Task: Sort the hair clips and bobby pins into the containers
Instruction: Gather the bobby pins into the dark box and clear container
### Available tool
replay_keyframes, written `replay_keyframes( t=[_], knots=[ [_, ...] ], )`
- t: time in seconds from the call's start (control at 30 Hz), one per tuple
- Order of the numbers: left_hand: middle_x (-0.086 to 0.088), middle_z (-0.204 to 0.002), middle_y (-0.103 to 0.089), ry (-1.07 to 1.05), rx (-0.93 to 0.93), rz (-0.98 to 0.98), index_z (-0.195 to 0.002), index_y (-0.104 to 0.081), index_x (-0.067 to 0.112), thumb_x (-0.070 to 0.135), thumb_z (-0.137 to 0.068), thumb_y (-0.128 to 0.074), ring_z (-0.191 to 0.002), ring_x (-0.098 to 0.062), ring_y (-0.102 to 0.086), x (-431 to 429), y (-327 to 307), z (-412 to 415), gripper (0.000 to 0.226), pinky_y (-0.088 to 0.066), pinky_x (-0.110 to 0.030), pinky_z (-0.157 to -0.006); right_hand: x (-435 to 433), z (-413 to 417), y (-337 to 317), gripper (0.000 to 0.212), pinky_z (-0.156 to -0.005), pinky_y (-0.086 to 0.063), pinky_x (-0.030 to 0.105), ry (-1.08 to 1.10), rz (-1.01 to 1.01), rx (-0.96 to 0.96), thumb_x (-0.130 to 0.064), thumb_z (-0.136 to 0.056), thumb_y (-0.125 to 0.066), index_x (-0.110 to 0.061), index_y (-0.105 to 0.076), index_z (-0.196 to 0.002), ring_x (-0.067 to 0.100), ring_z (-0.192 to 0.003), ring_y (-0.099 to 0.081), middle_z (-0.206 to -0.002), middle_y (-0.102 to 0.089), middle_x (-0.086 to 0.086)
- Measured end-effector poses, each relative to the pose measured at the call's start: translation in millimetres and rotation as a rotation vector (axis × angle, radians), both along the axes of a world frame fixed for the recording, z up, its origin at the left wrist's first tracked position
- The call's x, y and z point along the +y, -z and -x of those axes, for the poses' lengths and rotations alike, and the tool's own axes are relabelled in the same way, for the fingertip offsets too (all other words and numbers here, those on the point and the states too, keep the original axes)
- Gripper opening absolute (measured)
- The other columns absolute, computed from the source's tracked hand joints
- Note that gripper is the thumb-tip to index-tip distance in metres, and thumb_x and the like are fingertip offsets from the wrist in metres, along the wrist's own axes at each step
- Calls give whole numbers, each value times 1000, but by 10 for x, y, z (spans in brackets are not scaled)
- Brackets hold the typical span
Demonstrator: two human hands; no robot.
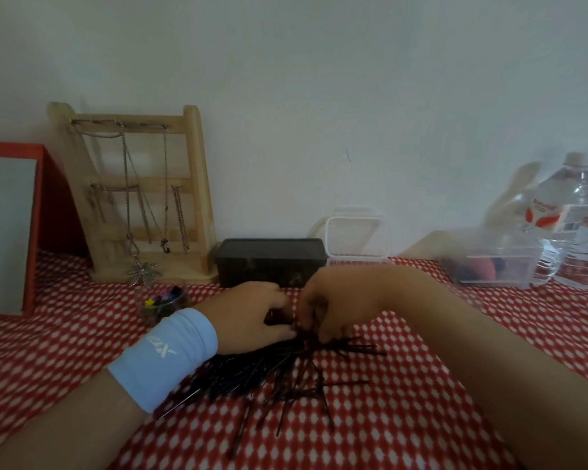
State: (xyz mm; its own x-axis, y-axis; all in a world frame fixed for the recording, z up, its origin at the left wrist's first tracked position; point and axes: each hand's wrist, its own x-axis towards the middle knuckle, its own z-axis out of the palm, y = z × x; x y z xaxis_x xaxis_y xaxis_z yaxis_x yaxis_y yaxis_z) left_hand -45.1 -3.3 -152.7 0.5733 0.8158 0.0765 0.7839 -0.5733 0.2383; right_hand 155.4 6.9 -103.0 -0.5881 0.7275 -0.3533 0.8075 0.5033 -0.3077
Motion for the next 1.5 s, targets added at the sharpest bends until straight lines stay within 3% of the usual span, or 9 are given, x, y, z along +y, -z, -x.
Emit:
replay_keyframes(
  t=[0.2,0.37,0.5,0.8,1.0,1.1,1.23,1.4,1.5],
  knots=[
    [13,-108,-55,-24,8,-13,-127,-55,32,46,-91,-48,-108,-6,-45,-26,-46,5,39,-43,-32,-96,14,-79,-90,41,-72,-61,24,57,-58,131,-16,-85,-77,-23,-62,-123,11,-80,-74,-96,-76,-4],
    [12,-153,-28,56,152,148,-151,-27,36,78,-80,-47,-137,-8,-27,-196,-84,-142,86,-29,-38,-116,-37,-147,-192,33,-65,-64,38,164,-3,-126,-31,-81,-81,-20,-70,-110,21,-87,-74,-105,-73,4],
    [14,-156,-12,55,308,146,-155,-12,30,89,-60,-56,-141,-15,-19,-320,-87,-271,119,-27,-42,-118,-89,-82,-76,36,-72,-63,35,192,78,-388,-36,-74,-87,-21,-66,-99,20,-84,-75,-91,-75,3],
    [13,-126,-49,88,85,69,-129,-58,29,58,-84,-63,-116,-7,-46,-228,-111,-217,54,-42,-29,-103,-6,-41,-34,20,-70,-63,31,99,21,-85,-18,-88,-70,-17,-73,-108,19,-77,-76,-93,-77,7],
    [12,-149,-20,29,281,154,-152,-18,29,80,-62,-67,-136,-14,-26,-288,-94,-232,115,-34,-40,-114,-156,-2,-83,64,-61,-62,29,225,150,-313,-47,-70,-86,-26,-59,-124,22,-90,-73,-118,-66,4],
    [10,-150,-31,40,163,176,-152,-24,30,64,-71,-73,-135,-12,-35,-272,-124,-219,100,-35,-34,-114,-125,38,-3,28,-64,-62,28,140,61,-301,-31,-78,-84,-20,-65,-95,19,-78,-75,-95,-75,7],
    [18,-149,-33,29,58,237,-150,-22,38,55,-77,-74,-136,-7,-34,-266,-272,-88,91,-29,-28,-115,-53,79,28,29,-57,-58,19,62,-135,-234,-30,-79,-82,-15,-73,-104,10,-62,-73,-82,-77,2],
    [12,-156,-19,-122,340,270,-154,-11,33,84,-54,-68,-141,-15,-24,-318,-245,180,126,-27,-42,-118,-106,102,-12,55,-86,-58,34,0,-234,-328,-45,-74,-81,-21,-65,-122,16,-95,-68,-111,-70,0],
    [11,-144,-32,-111,280,248,-150,-27,29,79,-63,-66,-131,-11,-33,-406,-144,239,108,-36,-39,-113,-243,234,9,88,-108,-44,40,-99,-186,-274,-43,-74,-82,-29,-37,-148,21,-126,-48,-140,-45,-1]
  ],
)
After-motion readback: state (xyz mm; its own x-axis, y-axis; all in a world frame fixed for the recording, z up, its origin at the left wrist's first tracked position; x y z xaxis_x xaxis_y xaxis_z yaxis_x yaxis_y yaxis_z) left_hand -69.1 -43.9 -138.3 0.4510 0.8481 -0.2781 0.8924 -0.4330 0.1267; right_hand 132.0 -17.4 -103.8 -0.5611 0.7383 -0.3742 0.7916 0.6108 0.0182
